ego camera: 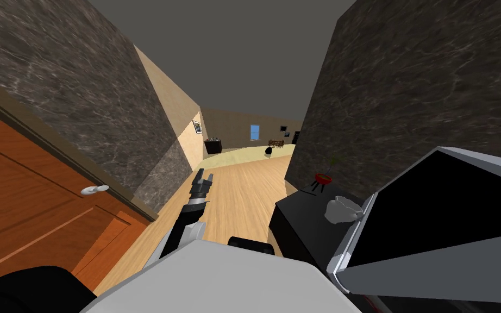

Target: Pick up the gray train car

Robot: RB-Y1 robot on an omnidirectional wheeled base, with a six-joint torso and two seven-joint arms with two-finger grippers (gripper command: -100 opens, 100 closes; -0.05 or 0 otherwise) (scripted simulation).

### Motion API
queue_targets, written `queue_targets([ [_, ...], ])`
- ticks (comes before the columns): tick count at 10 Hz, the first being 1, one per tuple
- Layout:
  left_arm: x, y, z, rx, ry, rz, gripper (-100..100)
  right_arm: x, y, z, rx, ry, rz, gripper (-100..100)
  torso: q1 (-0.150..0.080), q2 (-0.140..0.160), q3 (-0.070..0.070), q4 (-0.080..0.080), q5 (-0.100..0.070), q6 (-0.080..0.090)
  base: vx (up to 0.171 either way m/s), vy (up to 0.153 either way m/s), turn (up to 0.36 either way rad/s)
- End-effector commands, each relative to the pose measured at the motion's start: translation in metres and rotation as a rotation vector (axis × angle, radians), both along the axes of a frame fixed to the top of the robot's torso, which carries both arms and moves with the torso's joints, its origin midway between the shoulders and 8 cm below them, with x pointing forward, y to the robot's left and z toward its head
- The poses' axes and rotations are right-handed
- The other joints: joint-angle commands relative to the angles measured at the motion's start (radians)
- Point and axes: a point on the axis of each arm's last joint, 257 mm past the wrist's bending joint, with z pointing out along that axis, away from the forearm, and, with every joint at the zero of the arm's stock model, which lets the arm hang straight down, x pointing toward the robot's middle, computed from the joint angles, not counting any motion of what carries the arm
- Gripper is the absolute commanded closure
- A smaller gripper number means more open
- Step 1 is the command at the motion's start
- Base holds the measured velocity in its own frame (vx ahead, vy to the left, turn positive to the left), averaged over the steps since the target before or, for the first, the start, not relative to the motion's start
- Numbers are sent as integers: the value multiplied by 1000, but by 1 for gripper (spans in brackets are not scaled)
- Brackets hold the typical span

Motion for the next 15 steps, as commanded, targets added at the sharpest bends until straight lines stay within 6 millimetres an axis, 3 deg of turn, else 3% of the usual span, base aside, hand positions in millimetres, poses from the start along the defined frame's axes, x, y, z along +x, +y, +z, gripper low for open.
queue_targets([
  [1,0,0,0,0,0,0,0,-6,-8,-1,-11,14,3,-100,0,0,0,0,0,0,7,-24,-6],
  [2,0,0,0,0,0,0,0,-24,-32,0,-64,58,46,-100,1,1,0,0,0,1,14,-46,184],
  [3,0,0,0,0,0,0,0,-18,-28,0,-57,46,51,-100,0,0,0,0,1,-1,22,-57,133],
  [4,0,0,0,0,0,0,0,-26,-33,0,-67,62,44,-100,-1,0,0,0,0,0,11,-26,3],
  [6,0,0,0,0,0,0,0,-53,-78,6,-159,136,125,-100,1,0,0,0,0,0,20,-57,219],
  [9,0,0,0,0,0,0,0,-70,-102,11,-208,182,154,-100,-2,0,0,0,0,0,13,-74,116],
  [11,0,0,0,0,0,0,0,-86,-137,20,-277,238,214,-100,-1,-1,0,0,0,0,24,-72,180],
  [13,0,0,0,0,0,0,0,-91,-156,25,-320,270,262,-100,-4,0,0,0,-1,0,-1,-127,148],
  [15,0,0,0,0,0,0,0,-88,-161,22,-336,278,297,-100,-4,-1,0,0,-1,1,30,-109,93],
])
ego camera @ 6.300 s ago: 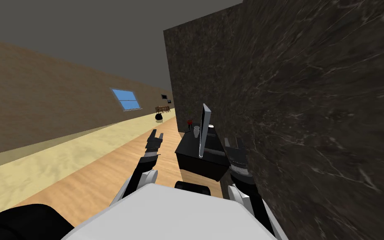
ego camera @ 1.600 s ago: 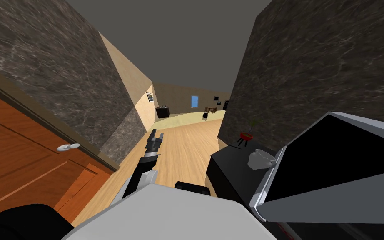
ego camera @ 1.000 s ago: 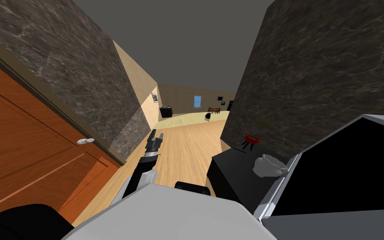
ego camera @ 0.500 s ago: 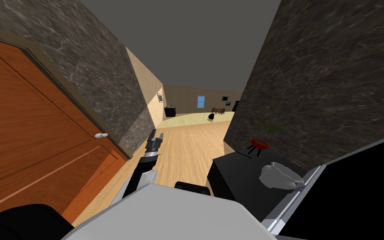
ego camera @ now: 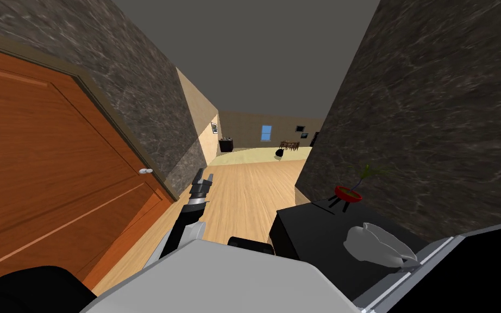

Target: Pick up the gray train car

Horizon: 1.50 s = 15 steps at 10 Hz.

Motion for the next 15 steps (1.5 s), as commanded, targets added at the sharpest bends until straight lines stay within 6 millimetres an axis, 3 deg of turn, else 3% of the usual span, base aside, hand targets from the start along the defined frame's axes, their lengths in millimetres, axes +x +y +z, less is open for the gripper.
queue_targets([
  [1,0,0,0,0,0,0,0,9,1,-6,-5,5,39,-100,0,0,0,0,0,0,35,-160,131],
  [3,0,0,0,0,0,0,0,8,0,-5,-6,4,33,-100,-1,0,0,0,-1,1,17,-87,39],
  [4,0,0,0,0,0,0,0,8,0,-5,-7,4,35,0,4,1,0,0,0,1,0,0,0],
  [5,0,0,0,0,0,0,0,8,9,-14,-8,2,27,-100,7,2,1,0,1,1,-20,-20,67],
  [9,0,0,0,0,0,0,0,8,21,-26,-7,1,22,-100,7,3,2,1,1,1,-18,-19,60],
  [10,0,0,0,0,0,0,0,8,21,-26,-9,1,20,100,8,3,1,0,2,1,0,0,0],
  [14,0,0,0,0,0,0,0,8,21,-26,-9,1,19,100,8,2,1,0,2,1,0,0,0],
  [15,0,0,0,0,0,0,0,8,21,-26,-9,1,19,0,8,2,1,0,2,1,0,0,0],
])
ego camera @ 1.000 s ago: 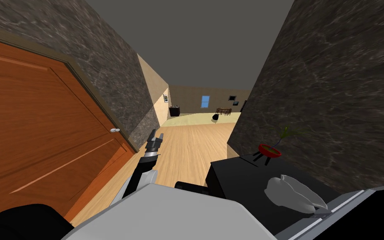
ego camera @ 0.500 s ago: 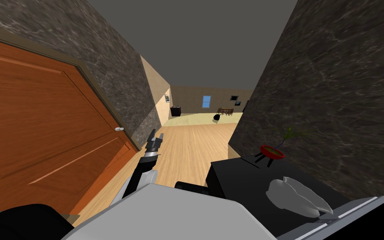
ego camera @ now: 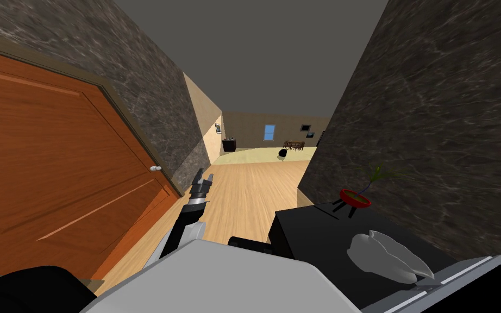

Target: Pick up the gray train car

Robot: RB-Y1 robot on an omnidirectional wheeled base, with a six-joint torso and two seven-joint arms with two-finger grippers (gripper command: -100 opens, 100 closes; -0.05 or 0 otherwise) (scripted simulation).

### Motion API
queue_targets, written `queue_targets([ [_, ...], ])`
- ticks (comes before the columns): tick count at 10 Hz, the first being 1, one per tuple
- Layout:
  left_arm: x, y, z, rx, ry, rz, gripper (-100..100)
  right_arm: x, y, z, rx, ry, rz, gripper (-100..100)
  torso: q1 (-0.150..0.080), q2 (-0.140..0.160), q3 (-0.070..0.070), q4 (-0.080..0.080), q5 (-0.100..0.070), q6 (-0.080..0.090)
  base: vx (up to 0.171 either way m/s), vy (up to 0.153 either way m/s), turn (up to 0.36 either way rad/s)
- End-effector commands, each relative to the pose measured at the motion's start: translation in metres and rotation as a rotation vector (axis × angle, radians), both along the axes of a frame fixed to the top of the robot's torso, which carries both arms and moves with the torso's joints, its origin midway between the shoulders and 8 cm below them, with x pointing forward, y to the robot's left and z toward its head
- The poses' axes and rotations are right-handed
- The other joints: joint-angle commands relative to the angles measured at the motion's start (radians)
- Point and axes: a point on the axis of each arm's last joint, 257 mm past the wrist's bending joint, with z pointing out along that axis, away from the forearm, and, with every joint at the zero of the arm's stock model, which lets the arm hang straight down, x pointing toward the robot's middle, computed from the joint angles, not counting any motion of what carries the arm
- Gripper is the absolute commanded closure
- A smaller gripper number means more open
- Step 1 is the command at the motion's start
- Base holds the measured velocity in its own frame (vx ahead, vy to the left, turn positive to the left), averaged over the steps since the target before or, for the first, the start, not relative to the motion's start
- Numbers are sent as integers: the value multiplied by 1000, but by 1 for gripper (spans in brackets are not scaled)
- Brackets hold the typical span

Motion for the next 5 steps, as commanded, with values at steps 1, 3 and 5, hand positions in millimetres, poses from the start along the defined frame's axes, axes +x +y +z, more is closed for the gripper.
queue_targets([
  [1,0,0,0,0,0,0,0,-1,-9,10,1,1,7,100,0,0,0,0,0,0,22,22,-80],
  [3,0,0,0,0,0,0,0,0,-21,22,2,3,16,100,3,-2,-1,-1,2,1,31,34,-106],
  [5,0,0,0,0,0,0,0,-1,-19,19,1,3,14,0,2,-1,-1,-1,1,0,4,5,-7],
])
